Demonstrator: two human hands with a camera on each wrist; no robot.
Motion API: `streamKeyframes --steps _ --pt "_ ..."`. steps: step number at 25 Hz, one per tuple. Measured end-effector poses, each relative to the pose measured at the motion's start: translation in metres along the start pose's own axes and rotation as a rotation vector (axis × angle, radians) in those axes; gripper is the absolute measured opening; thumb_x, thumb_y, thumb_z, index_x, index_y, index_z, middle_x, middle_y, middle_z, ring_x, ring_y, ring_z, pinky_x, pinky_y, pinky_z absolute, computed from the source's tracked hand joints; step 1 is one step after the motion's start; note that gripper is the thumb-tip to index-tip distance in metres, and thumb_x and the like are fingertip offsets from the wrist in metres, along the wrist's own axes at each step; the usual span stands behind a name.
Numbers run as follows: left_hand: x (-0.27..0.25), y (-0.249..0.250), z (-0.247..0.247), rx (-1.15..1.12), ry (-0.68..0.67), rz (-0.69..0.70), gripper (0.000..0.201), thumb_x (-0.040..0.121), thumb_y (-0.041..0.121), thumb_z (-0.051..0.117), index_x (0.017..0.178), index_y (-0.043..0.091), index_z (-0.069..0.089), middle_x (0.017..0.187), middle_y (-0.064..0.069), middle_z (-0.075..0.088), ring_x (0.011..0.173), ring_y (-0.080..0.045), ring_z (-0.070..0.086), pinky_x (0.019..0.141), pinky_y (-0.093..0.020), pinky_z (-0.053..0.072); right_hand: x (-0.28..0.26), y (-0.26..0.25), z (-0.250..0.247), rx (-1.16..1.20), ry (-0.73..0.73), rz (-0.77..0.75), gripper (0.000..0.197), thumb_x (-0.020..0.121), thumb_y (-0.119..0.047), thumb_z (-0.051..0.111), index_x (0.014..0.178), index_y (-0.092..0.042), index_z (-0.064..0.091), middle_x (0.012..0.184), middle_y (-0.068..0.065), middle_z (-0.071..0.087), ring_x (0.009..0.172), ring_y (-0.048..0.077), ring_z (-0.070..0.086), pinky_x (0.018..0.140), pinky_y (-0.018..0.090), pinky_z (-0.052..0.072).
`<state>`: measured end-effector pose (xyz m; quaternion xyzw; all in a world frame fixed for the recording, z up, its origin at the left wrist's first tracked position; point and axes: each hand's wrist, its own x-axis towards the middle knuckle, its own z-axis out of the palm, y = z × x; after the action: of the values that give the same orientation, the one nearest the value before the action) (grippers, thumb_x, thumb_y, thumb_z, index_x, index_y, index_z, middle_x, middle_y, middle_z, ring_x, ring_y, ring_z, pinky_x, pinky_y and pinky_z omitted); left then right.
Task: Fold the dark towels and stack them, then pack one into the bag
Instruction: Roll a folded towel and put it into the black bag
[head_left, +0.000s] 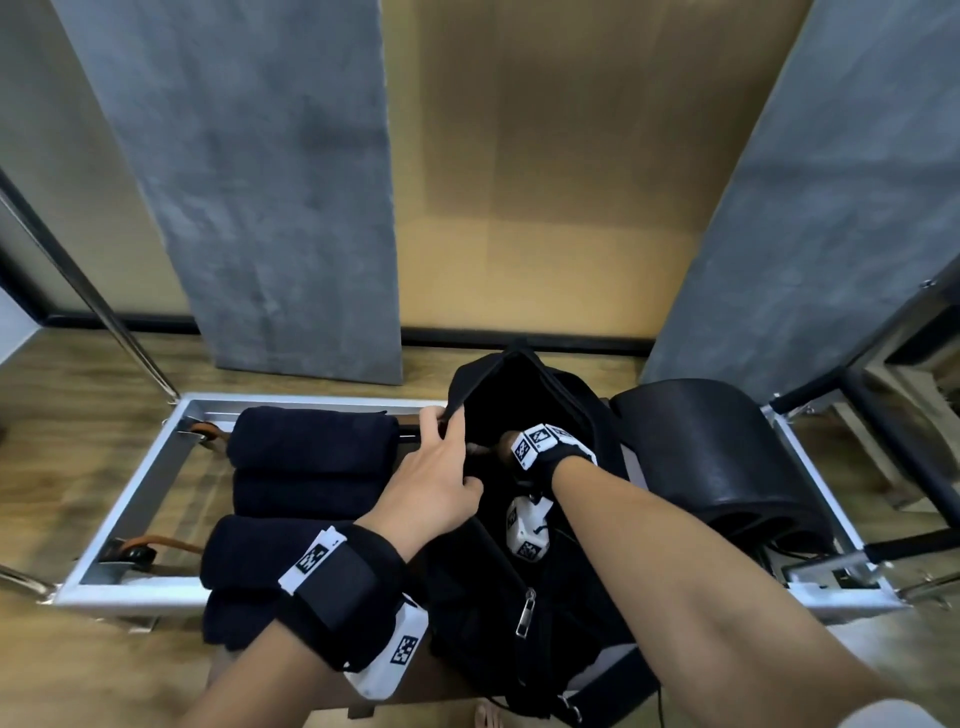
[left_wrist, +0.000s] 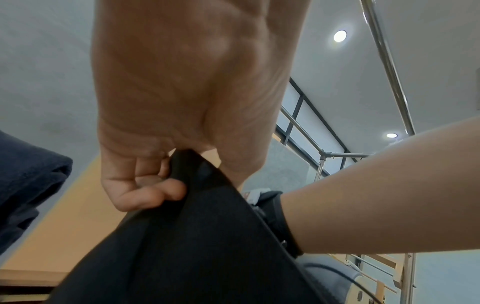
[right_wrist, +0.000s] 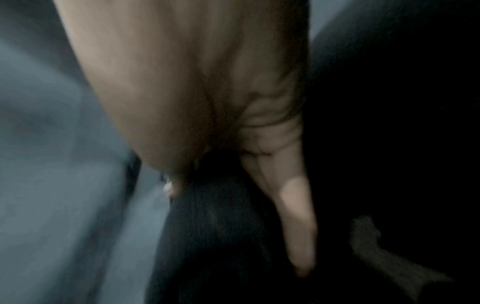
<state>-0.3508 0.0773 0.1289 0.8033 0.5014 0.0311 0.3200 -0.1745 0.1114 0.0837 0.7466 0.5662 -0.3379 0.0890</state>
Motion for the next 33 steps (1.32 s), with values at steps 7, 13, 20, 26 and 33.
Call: streamKeyframes --steps 7,13,20,26,33 --pt "-0.012 -0.002 0.016 -0.012 0.246 0.112 0.056 0.102 0.054 0.053 0.154 0.043 0.034 0.147 0.004 0.019 0.097 -0.032 0.064 0.086 -0.045 0.056 -0.052 -0.032 -0.069 0.231 0.202 0.081 0.021 0.097 -0.013 0.049 0.106 -0.002 0.066 0.102 0.020 0.068 0.113 0.040 0.068 0.091 0.041 0.054" --pt "-0.044 -0.044 0.011 -0.344 0.820 0.096 0.045 0.100 0.059 0.050 0.128 0.025 0.057 0.125 0.010 0.050 0.116 -0.016 0.055 0.089 -0.036 0.052 -0.079 -0.111 -0.097 0.220 0.353 -0.180 0.024 0.094 -0.018 0.062 0.085 0.002 0.072 0.073 0.018 0.076 0.065 0.033 0.076 0.069 0.043 0.064" --pt "-0.040 -0.137 0.004 -1.095 0.636 -0.431 0.032 0.105 0.037 0.061 0.119 0.008 0.063 0.109 -0.009 0.072 0.098 -0.019 0.072 0.094 -0.040 0.060 -0.034 -0.186 -0.001 -0.178 0.200 -0.363 0.076 0.076 -0.034 0.091 0.139 -0.009 0.056 0.137 0.012 0.064 0.126 0.031 0.061 0.103 0.038 0.050" --pt "-0.042 -0.139 -0.019 -1.455 0.450 -0.408 0.047 0.103 0.044 0.063 0.123 0.001 0.059 0.114 -0.025 0.071 0.096 -0.032 0.078 0.077 -0.037 0.066 -0.032 -0.186 0.017 -0.241 0.317 -0.359 0.039 0.079 -0.035 0.077 0.110 -0.016 0.062 0.113 0.006 0.070 0.110 0.032 0.065 0.093 0.047 0.053" --pt "-0.039 -0.101 -0.046 -1.653 0.549 -0.299 0.066 0.081 0.061 0.081 0.129 0.021 0.060 0.111 -0.007 0.079 0.099 -0.026 0.079 0.068 -0.039 0.064 -0.088 -0.165 -0.006 0.141 0.380 -0.512 0.053 0.067 -0.067 0.077 0.092 -0.022 0.062 0.092 -0.004 0.069 0.086 0.016 0.066 0.078 0.037 0.056"
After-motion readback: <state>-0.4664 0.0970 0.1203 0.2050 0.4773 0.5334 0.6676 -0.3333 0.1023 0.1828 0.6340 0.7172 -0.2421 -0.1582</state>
